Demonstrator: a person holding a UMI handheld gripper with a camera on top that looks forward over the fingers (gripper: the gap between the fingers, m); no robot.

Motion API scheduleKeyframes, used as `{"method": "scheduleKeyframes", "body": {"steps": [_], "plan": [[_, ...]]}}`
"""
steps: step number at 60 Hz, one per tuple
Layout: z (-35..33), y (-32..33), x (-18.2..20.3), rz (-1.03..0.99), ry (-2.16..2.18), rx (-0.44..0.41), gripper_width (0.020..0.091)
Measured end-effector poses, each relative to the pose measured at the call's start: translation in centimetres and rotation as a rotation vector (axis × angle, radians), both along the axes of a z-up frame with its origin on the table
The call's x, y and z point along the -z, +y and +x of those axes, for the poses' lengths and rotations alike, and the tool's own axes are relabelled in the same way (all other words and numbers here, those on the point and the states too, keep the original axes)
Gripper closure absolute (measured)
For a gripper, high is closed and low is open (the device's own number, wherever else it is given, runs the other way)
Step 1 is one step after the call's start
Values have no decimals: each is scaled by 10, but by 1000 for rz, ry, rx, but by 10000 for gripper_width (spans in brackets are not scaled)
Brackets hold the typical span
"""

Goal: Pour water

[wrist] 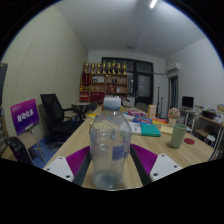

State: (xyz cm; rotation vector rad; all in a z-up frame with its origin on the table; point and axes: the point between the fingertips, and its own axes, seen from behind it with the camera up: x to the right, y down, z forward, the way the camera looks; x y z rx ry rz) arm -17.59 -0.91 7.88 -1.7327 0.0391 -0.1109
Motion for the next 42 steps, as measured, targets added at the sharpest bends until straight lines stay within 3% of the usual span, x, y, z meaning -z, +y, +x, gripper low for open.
{"method": "scheduleKeyframes", "body": {"steps": [4,7,15,19,20,21,29,36,42], "plan": [[-3,17,-6,16,6,-17,304],[-3,27,-2,2,-5,-54,487],[-18,33,-5,1,-48,-122,547],[-15,36,1,-42,-5,-133,611],[-20,35,1,-52,3,-134,589],[-10,38,3,-60,10,-149,639],[-6,42,-26,-78,159,-193,638],[12,70,-96,-33,444,-210,637],[81,104,-145,28,785,-181,639]]}}
